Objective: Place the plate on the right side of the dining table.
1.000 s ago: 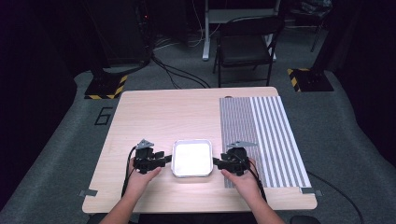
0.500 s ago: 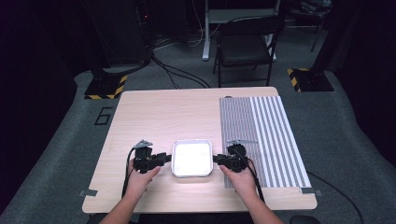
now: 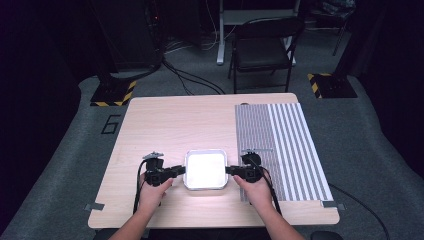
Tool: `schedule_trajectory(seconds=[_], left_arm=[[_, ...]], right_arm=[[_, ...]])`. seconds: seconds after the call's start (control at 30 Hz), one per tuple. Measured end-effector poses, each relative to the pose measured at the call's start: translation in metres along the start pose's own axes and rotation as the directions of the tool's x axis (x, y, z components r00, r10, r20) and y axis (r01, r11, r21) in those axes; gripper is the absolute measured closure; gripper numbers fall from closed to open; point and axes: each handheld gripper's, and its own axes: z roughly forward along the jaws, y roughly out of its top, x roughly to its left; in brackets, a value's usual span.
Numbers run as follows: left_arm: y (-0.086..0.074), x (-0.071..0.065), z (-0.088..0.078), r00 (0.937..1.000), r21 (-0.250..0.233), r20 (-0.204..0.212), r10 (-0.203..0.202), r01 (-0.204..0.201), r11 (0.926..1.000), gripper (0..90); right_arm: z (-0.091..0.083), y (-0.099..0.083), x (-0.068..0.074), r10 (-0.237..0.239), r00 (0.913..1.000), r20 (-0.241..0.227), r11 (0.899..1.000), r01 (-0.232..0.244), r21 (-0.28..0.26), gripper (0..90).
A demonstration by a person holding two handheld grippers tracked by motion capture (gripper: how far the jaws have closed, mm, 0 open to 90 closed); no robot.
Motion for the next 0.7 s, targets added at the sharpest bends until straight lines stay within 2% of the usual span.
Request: schedule_trajectory(seconds=[0.07,0.1,0.43,0.47,0.53,0.67,0.7], left_arm=[[0.0,0.0,0.001,0.9999,0.006,-0.002,-0.012,0.012,0.9999,71.7],[-0.001,-0.001,0.002,0.9993,-0.004,0.004,-0.038,0.038,0.9993,72.7],[-0.002,0.0,0.005,0.9991,0.022,0.009,-0.042,0.042,0.9989,73.8],[-0.002,0.001,0.006,0.9991,0.036,0.012,-0.04,0.039,0.9986,74.3],[-0.002,0.001,0.006,0.9991,0.035,0.014,-0.041,0.041,0.9986,74.6],[-0.002,0.0,0.008,0.9988,0.035,0.018,-0.046,0.045,0.9984,74.6],[-0.002,0.0,0.008,0.9988,0.036,0.017,-0.045,0.044,0.9984,74.6]], right_arm=[[0.001,0.0,0.0,0.005,1.0,-0.002,1.0,-0.005,0.002,69.8],[0.002,0.001,0.0,0.008,1.0,-0.004,1.0,-0.008,0.003,69.9],[0.009,0.001,-0.004,0.035,0.9992,-0.018,0.999,-0.035,0.032,70.0],[0.01,0.001,-0.004,0.042,0.9989,-0.02,0.998,-0.041,0.037,70.3],[0.011,0.0,-0.005,0.041,0.9988,-0.026,0.999,-0.04,0.036,70.3],[0.014,0.0,-0.005,0.067,0.9964,-0.052,0.997,-0.064,0.05,70.4],[0.014,0.0,-0.005,0.069,0.9966,-0.046,0.997,-0.066,0.049,70.5]])
